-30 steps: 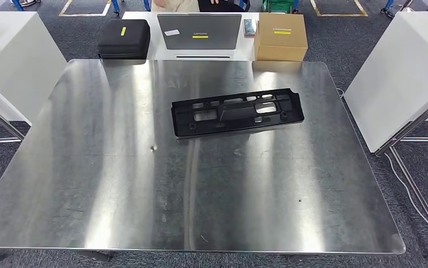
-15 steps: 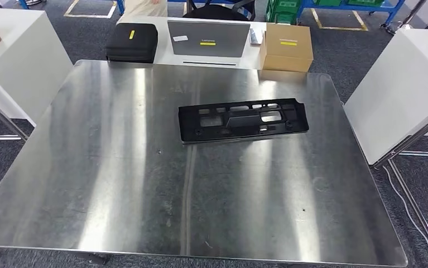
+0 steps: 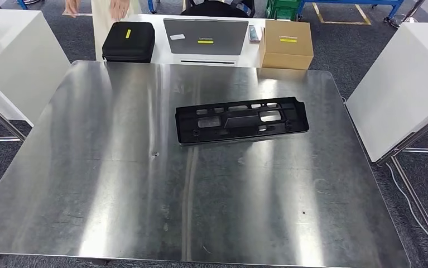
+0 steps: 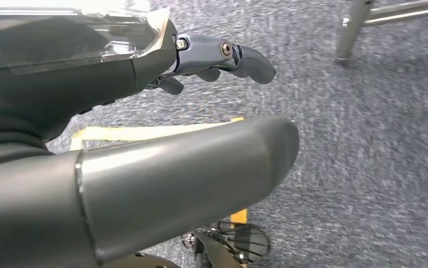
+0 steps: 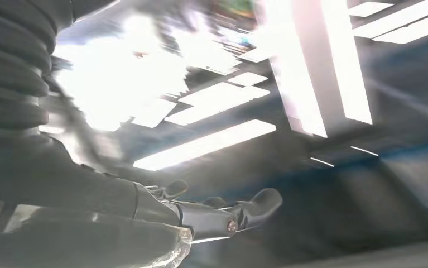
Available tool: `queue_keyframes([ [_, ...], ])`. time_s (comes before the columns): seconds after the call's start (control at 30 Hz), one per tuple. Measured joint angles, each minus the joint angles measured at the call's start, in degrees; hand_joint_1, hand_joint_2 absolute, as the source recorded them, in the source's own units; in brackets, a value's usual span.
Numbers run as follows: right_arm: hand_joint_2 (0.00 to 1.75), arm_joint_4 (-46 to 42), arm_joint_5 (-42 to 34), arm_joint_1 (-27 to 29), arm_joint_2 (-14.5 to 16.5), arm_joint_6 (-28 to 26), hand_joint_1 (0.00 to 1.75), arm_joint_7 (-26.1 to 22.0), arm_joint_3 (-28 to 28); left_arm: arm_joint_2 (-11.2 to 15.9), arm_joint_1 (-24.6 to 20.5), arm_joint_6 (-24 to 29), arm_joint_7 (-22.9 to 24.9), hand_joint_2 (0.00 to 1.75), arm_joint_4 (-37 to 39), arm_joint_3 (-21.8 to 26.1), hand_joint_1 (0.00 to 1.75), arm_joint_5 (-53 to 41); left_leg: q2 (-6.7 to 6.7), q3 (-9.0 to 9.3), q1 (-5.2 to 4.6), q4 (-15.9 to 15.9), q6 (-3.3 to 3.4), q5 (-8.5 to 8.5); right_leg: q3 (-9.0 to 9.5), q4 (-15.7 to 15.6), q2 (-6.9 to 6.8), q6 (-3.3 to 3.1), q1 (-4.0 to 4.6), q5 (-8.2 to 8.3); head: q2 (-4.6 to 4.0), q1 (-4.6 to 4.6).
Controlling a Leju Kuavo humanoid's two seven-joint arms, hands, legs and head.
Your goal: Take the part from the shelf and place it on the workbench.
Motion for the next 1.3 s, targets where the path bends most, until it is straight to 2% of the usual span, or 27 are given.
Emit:
queue_keyframes([
  [0.1,1.75,-1.17,3.43,0.99,5.28,-0.04,0.00,6.57,-2.86,0.12,-0.14,0.02,-0.13,0.00,0.00,0.04,0.00,-0.09,0.21,0.06,0.00,-0.03,-0.03,-0.03,-0.01,0.05,0.19,-0.05,0.00,-0.03,0.00,0.01],
  [0.33,1.75,-0.13,11.21,1.73,15.96,-0.07,0.00,17.01,-5.73,0.39,-0.29,0.07,0.02,0.00,0.00,1.33,0.00,-2.35,0.65,0.27,0.02,-0.06,-0.19,-0.10,-0.02,0.19,0.72,-0.12,0.00,-0.03,0.00,0.00],
  [0.6,1.75,8.87,14.26,1.34,23.66,-0.07,0.00,29.14,-6.38,0.31,-0.40,-0.24,0.00,0.00,0.00,3.00,0.00,-4.84,0.71,0.34,0.03,-0.07,-0.22,-0.08,0.02,0.25,0.76,-0.13,0.00,-0.03,0.00,0.01],
  [0.8,1.75,21.19,17.24,0.80,26.53,-0.07,0.00,36.02,-5.98,0.29,-0.41,-0.19,0.82,0.00,0.00,2.92,0.00,-5.67,0.79,0.35,0.02,-0.07,-0.22,-0.08,0.03,0.29,0.80,-0.13,-0.01,-0.03,0.00,0.02],
  [1.0,1.75,39.69,21.12,-0.03,26.16,0.31,0.00,37.00,-4.26,0.33,-0.41,-0.17,2.55,0.00,0.00,1.64,0.00,-6.50,0.80,0.38,0.00,-0.07,-0.22,-0.08,0.05,0.30,0.79,-0.14,-0.04,-0.03,0.00,0.00],
  [1.07,1.75,45.54,21.20,-0.41,25.57,3.62,0.00,36.40,-3.95,0.50,-0.40,-0.92,3.34,0.00,0.00,1.36,0.00,-6.82,0.79,0.37,0.01,-0.07,-0.23,-0.07,0.06,0.32,0.79,-0.14,-0.05,-0.03,0.00,0.02],
  [1.2,1.75,54.09,21.59,-0.77,24.69,15.50,0.00,34.98,-2.62,1.16,-0.40,-2.05,5.34,0.00,0.00,0.78,0.00,-7.56,0.82,0.37,0.02,-0.07,-0.23,-0.07,0.07,0.33,0.79,-0.14,-0.11,-0.03,0.00,0.02],
  [1.3,1.75,57.91,23.17,-0.92,24.84,18.68,0.00,34.45,-1.22,1.64,-0.38,-3.09,7.62,0.00,0.00,0.41,0.00,-8.18,0.81,0.37,0.02,-0.07,-0.23,-0.07,0.06,0.35,0.78,-0.15,-0.12,-0.04,0.00,0.02],
])
